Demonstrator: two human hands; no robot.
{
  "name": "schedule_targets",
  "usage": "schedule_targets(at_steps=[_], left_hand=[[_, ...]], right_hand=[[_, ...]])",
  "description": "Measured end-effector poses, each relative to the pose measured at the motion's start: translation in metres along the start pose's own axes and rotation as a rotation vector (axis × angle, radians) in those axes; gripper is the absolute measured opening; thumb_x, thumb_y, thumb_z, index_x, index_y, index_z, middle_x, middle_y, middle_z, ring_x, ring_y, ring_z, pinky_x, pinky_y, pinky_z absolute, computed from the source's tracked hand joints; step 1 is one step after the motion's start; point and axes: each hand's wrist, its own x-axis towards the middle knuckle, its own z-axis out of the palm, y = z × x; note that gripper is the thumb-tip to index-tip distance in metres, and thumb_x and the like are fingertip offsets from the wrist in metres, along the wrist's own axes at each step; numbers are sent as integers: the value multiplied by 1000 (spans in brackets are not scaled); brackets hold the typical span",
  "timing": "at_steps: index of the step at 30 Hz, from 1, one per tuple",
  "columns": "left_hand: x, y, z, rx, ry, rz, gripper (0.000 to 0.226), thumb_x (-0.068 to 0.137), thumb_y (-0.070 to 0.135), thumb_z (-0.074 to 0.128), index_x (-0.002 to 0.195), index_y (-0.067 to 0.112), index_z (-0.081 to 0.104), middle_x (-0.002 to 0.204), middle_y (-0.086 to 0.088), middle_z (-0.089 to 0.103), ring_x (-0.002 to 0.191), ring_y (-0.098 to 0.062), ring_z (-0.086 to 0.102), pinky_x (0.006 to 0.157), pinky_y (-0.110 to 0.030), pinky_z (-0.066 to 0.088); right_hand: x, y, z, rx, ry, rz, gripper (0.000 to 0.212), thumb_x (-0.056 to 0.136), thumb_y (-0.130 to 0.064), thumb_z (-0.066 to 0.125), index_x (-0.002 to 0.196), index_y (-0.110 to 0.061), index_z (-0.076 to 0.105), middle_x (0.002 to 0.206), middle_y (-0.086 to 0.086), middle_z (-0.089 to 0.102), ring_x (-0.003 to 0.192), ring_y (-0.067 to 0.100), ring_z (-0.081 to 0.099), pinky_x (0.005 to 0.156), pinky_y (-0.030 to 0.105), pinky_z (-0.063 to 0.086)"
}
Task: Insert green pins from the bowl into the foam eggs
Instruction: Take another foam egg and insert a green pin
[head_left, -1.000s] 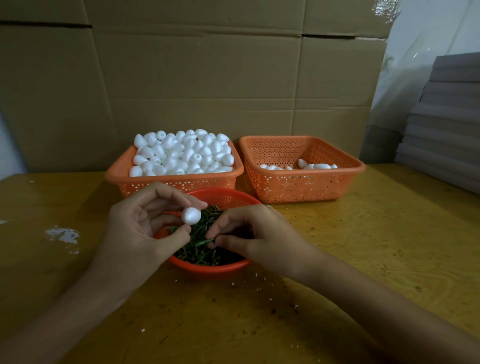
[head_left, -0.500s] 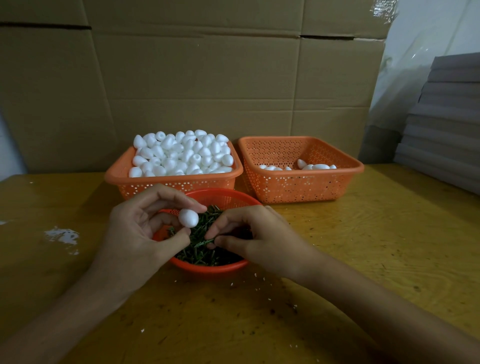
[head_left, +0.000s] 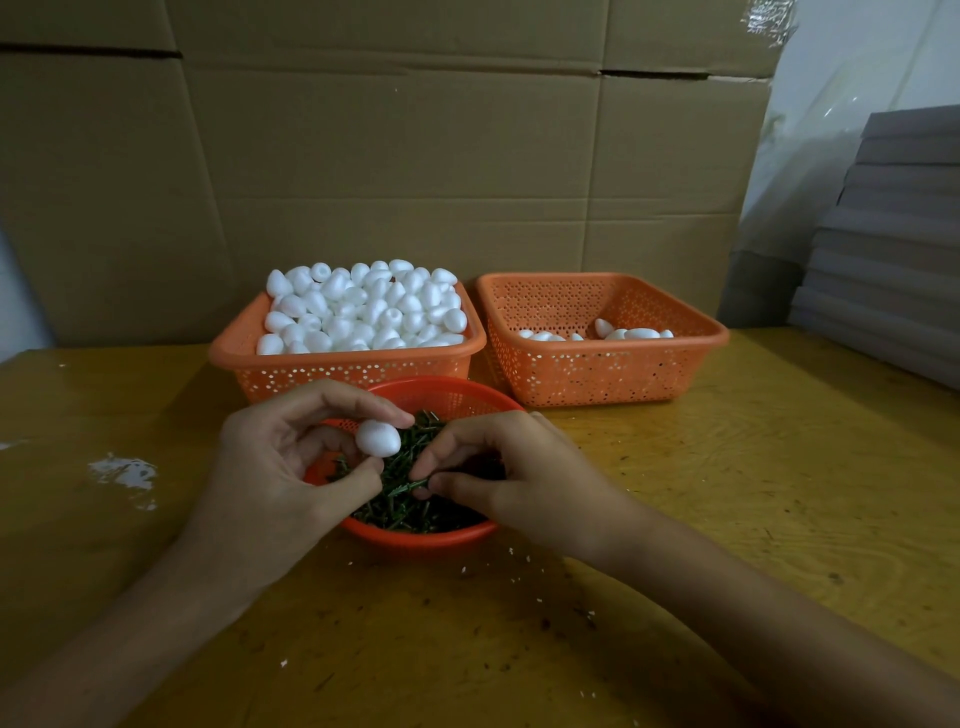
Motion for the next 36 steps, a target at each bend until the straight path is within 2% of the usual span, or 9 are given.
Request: schedule_targets(at_steps=[4,10,13,16,18,24,29,36], left_hand=[[0,0,0,29,-17,17,42,74,-29,76,93,9,77,102,-4,78,105,-24,74,82,-39,62],[-1,2,3,48,14,17,44,71,-31,74,88,9,79,107,-5,75,106,-22,72,79,-34,61],[-1,3,3,52,1,20,42,71,-28,79,91,9,79,104,-6,75,102,-23,72,78,-35,61],[-2,3,2,37,-3,0,29,71,-7,80,96,9,77,102,-4,76,100,-24,72,75,-39,60],[-2,3,2,22,8,-40,30,71,-1,77,99,12,76,102,-4,76,98,-26,72,74,-38,60],[0,3,1,25,-17,-64,28,73,4,79,100,14,76,101,-3,77,98,-24,73,76,-37,62],[1,4,0,23,-16,-68,26,74,6,81,99,13,77,100,-4,77,99,-23,74,79,-28,61],[1,4,-1,23,-11,-82,26,76,8,86,100,15,78,100,-4,78,98,-24,74,81,-27,62]], right_hand=[[0,0,0,6,4,-2,15,94,-18,74,102,-31,77,93,-23,78,98,-11,69,99,38,53],[0,-1,0,-8,-5,-3,16,94,-18,73,103,-31,77,93,-24,78,98,-12,68,101,38,52],[0,-1,-1,-2,-2,-5,15,94,-20,73,103,-31,77,93,-24,78,98,-11,69,102,38,52],[0,0,0,5,-4,0,14,94,-22,73,103,-32,77,93,-24,78,98,-10,69,102,39,52],[0,0,0,4,-4,2,14,94,-22,73,103,-32,76,93,-24,78,98,-9,69,101,39,52],[1,2,1,5,2,4,15,94,-21,73,103,-32,77,93,-23,78,98,-8,70,99,39,53],[1,2,1,15,0,11,15,94,-19,73,103,-30,76,93,-22,78,97,-8,70,98,39,55],[0,-2,-1,-15,2,19,17,94,-21,73,105,-33,75,92,-23,78,97,-8,69,97,38,53]])
